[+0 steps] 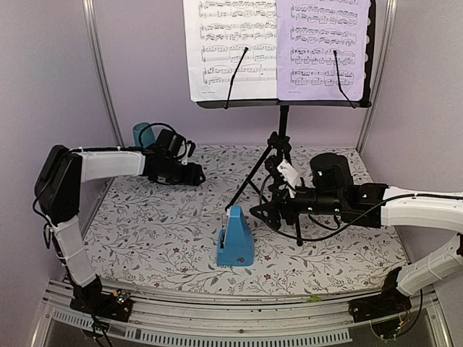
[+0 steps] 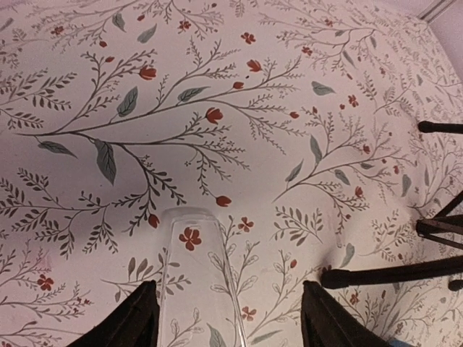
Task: Set up the instrument practice props
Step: Place the cover of the metronome at the center of the board, then adjust the metronome at the center of the board.
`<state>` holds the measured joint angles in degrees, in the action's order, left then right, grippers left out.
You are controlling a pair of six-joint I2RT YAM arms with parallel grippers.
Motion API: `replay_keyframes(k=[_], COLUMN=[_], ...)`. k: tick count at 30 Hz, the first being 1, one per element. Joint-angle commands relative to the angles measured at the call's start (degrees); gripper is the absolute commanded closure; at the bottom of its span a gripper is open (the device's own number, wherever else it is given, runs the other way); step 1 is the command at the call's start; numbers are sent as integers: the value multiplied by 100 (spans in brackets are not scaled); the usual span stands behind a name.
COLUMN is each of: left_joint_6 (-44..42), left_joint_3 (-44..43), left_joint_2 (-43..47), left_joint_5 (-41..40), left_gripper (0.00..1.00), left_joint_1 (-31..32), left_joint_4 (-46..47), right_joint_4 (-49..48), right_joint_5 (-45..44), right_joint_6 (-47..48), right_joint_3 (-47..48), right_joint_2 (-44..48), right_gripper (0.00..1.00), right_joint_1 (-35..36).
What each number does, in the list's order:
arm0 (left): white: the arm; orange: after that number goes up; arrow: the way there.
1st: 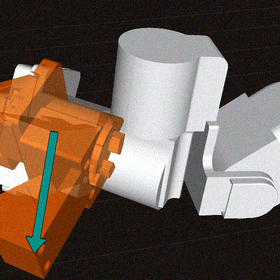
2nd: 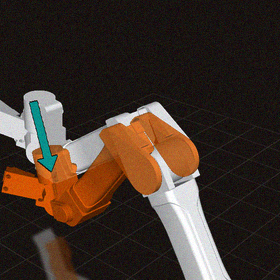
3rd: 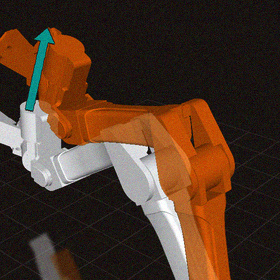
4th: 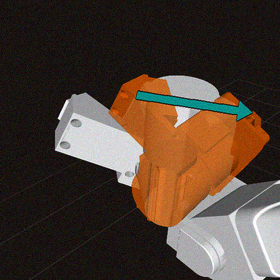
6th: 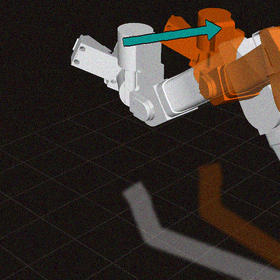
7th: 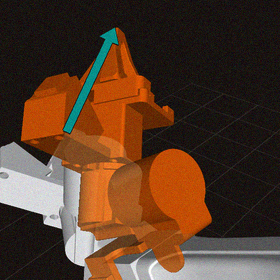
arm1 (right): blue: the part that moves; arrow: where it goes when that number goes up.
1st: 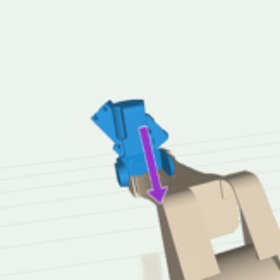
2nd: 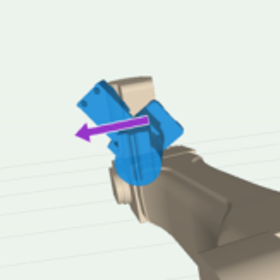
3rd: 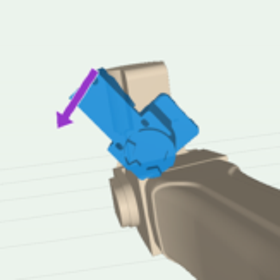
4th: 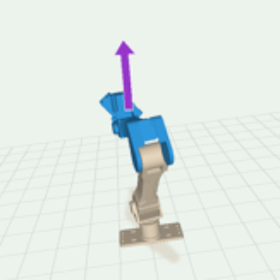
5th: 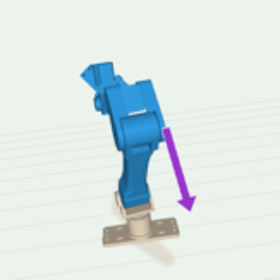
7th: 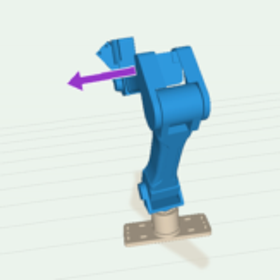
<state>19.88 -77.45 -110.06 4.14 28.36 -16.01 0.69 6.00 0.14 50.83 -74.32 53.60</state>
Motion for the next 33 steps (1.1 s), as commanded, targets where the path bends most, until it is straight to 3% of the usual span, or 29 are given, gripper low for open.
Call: replay_keyframes(k=[1, 12, 33], left_joint_6=[-297, -861, 82], left_joint_3=[706, 2877, 3680], left_joint_2=[880, 2107, 1876], left_joint_5=[60, 234, -622], left_gripper=[32, 33, 34], left_joint_1=[240, 1129, 2589], left_joint_4=[431, 1645, 1941], right_joint_4=[-188, -315, -133], right_joint_5=[-284, -420, -693], right_joint_6=[-281, -436, -380], right_joint_3=[-56, -90, -237], right_joint_2=[-3, -14, 249], right_gripper=[1, 1, 1], right_joint_1=[-19, -19, -36])
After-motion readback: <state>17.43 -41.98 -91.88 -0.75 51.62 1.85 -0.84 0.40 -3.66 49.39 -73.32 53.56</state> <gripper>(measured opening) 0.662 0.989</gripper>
